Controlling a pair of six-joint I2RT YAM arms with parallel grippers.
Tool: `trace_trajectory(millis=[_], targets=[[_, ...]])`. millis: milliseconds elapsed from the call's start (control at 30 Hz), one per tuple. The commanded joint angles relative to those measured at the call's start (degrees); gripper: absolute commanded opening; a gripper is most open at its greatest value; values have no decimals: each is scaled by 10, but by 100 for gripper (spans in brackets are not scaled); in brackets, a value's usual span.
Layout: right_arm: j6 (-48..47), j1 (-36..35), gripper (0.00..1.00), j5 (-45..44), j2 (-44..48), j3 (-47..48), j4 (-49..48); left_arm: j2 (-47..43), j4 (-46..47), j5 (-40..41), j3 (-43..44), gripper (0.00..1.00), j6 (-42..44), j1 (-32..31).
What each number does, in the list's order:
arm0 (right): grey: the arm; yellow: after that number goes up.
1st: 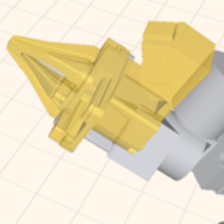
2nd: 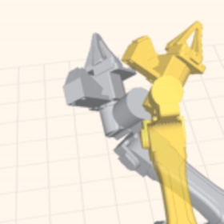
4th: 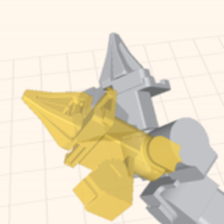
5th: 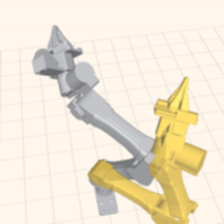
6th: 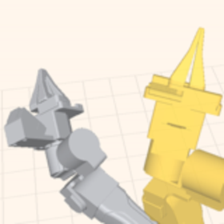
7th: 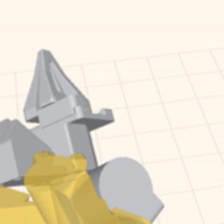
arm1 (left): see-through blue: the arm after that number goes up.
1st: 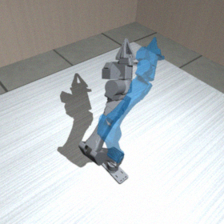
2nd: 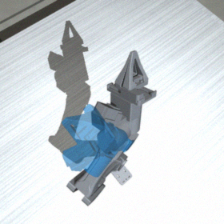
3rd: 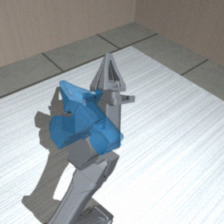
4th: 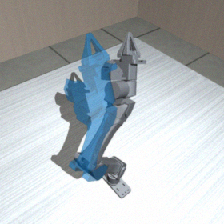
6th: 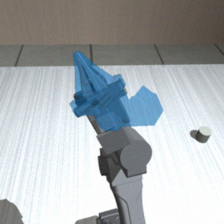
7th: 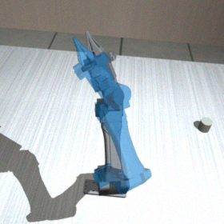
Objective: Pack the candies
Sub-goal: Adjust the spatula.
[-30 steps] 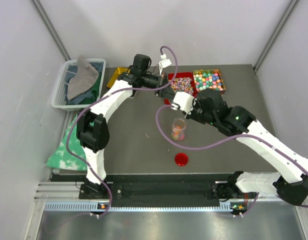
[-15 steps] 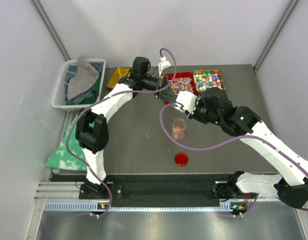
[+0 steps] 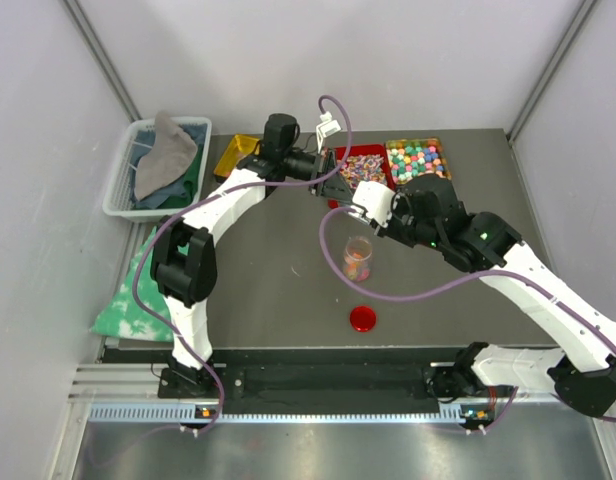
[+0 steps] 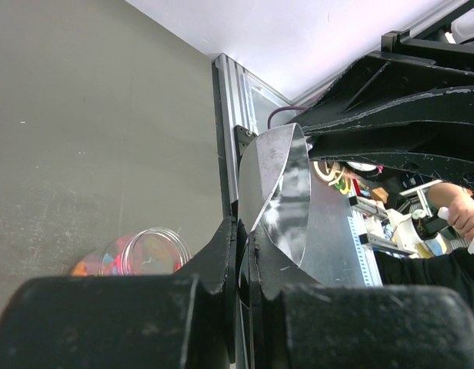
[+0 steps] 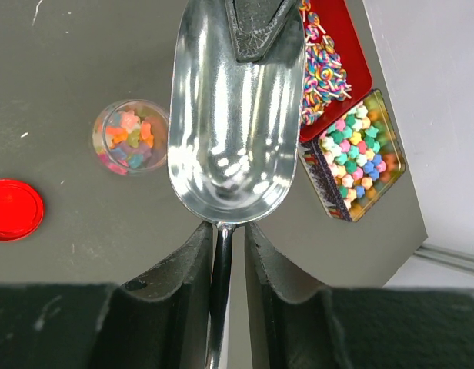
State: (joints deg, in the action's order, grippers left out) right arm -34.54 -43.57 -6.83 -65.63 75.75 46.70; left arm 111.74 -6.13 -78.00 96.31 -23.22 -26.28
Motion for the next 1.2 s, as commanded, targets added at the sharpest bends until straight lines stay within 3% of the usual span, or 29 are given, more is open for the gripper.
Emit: trace_trajectory(millis=[0, 500, 600, 667, 733, 1067, 1167], targets=[[-11, -1, 21, 25, -5, -2, -70, -37, 31, -37, 14, 0, -15, -18], [-6, -1, 24, 38, -16, -3, -90, -37, 31, -39, 16, 0, -18, -19], [1, -1, 18, 51, -20, -6, -93, -37, 35, -40, 16, 0, -19, -19], [6, -1, 5, 53, -21, -6, -100, -38, 34, -41, 16, 0, -20, -20], [10, -1, 0, 59, -21, -3, -103, -39, 34, -41, 14, 0, -20, -21], [40, -1, 0, 54, -27, 15, -115, -39, 36, -35, 11, 0, -19, -23], [35, -1, 0, 40, -30, 15, -106, -35, 31, -28, 18, 25, -19, -18]])
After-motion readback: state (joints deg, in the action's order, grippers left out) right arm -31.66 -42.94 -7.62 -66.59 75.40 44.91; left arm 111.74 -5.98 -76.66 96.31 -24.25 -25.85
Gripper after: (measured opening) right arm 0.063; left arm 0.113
